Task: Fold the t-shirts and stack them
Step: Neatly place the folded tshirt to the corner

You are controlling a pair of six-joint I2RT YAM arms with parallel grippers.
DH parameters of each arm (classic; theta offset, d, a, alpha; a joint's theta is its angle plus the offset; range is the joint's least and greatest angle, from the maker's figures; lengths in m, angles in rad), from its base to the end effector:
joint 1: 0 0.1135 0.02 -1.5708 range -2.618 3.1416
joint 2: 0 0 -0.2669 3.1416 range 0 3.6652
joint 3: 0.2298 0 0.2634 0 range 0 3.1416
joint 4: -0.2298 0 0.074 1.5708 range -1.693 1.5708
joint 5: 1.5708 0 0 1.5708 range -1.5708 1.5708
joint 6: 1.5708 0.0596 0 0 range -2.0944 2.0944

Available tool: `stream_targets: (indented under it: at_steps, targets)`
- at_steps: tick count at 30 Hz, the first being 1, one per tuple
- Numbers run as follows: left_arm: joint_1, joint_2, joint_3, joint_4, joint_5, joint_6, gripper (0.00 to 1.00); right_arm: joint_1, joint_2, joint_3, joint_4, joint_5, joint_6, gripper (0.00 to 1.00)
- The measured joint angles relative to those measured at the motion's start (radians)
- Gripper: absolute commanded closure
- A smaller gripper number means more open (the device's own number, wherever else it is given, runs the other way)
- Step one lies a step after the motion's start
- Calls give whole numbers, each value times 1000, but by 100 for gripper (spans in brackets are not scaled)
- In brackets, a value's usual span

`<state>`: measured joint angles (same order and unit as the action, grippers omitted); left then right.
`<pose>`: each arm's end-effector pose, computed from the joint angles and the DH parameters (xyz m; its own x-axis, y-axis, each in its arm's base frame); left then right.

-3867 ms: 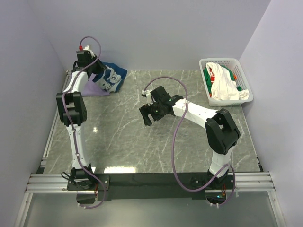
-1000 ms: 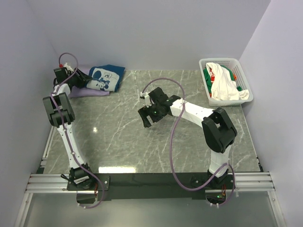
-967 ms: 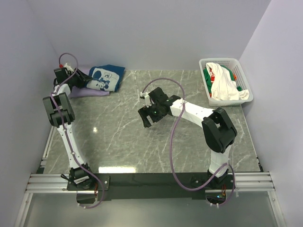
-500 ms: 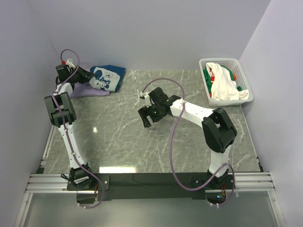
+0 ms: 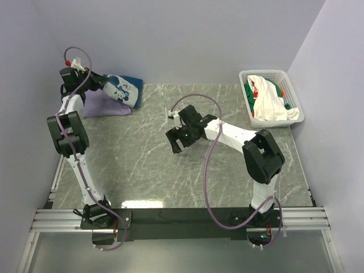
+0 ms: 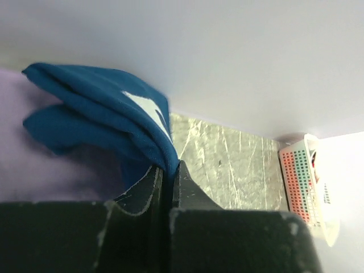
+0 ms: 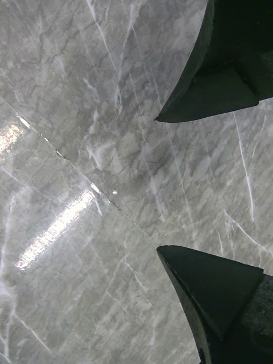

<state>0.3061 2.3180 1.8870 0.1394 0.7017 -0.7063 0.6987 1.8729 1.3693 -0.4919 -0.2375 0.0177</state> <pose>0.5589 0.1363 0.2223 -0.4418 -0.6595 -0.6082 0.0955 0.6395 -0.7628 0.3162 0.2840 0.1864 -0.6551 -0.5279 -0.5405 -0.7117 0.6713 0.2070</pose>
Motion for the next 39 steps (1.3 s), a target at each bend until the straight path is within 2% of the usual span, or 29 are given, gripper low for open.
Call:
stream_targets:
  at_steps: [5, 9, 19, 27, 34, 39]
  targets:
    - [14, -77, -54, 35, -19, 39, 99, 4, 0, 0, 0, 0, 0, 6]
    - [44, -79, -65, 27, -27, 68, 99, 6, 0, 0, 0, -1, 0, 6]
    - [131, 19, -90, 3, -57, 114, 99, 7, 0, 0, 0, -2, 0, 6]
    - [136, 37, -107, -39, -123, 175, 99, 7, 2, 0, -1, -8, 0, 6]
    - [135, -2, -265, 6, -182, 201, 99, 8, 3, 0, 0, -8, 0, 6]
    - [133, -2, -241, -26, -192, 235, 73, 9, 4, 0, 0, -13, 0, 6]
